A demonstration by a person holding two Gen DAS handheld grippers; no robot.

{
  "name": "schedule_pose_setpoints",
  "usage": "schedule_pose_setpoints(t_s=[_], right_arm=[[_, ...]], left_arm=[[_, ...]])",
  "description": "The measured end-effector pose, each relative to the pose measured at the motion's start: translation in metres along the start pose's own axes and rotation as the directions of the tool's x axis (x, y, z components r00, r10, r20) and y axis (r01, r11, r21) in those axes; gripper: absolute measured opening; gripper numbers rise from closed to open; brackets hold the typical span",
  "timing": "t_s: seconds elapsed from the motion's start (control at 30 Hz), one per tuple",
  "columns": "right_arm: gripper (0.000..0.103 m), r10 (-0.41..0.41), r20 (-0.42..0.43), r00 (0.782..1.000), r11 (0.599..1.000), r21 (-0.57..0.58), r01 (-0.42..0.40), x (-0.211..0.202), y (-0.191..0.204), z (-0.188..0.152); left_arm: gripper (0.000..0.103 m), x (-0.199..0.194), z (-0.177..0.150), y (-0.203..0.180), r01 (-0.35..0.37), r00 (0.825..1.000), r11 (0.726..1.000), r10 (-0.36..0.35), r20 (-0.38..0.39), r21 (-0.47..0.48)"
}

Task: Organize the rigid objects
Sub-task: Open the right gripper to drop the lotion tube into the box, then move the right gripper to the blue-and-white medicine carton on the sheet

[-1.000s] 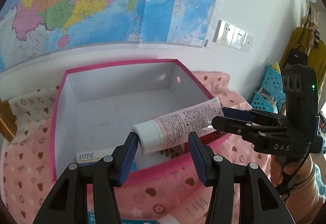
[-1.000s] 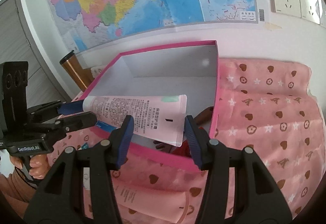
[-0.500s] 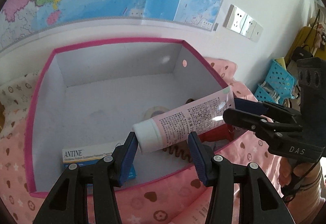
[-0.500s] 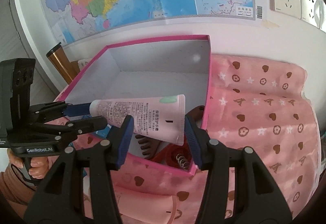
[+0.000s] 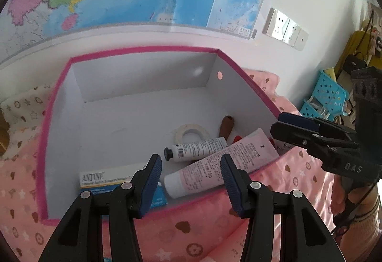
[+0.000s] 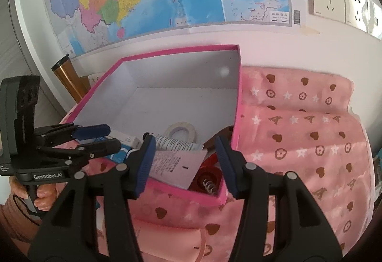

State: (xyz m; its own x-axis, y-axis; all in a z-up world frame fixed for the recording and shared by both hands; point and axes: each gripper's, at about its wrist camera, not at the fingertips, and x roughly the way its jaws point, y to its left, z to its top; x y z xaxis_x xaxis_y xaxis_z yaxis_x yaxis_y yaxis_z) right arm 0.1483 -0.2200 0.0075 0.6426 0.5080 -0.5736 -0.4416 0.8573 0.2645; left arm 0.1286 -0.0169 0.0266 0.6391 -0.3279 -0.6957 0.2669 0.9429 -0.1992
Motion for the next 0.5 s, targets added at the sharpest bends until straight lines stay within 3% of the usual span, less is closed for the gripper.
schedule_pose_setpoints(t_s=[0.17, 0.33, 0.5], right_arm=[[0.054, 0.024, 0.014, 1.000, 1.000, 0.013, -0.024, -0.008, 0.001, -0.007], [0.054, 0.099, 0.029, 0.995, 0.995, 0.005, -0.099, -0.021, 0.015, -0.018], [0.055, 0.185, 0.014, 0.983, 0.982, -0.036, -0.185, -0.027, 0.038, -0.033]], left_arm=[[0.058, -0.029, -0.013, 0.002, -0.011, 0.998, 1.000, 0.009, 0.069, 0.028], [0.063, -0.066, -0.030, 0.010, -0.022, 0.989, 0.999, 0.017, 0.146, 0.030], [0.063, -0.085, -0.051, 0.026, -0.068, 0.986, 0.998, 0.067, 0.150, 0.003]])
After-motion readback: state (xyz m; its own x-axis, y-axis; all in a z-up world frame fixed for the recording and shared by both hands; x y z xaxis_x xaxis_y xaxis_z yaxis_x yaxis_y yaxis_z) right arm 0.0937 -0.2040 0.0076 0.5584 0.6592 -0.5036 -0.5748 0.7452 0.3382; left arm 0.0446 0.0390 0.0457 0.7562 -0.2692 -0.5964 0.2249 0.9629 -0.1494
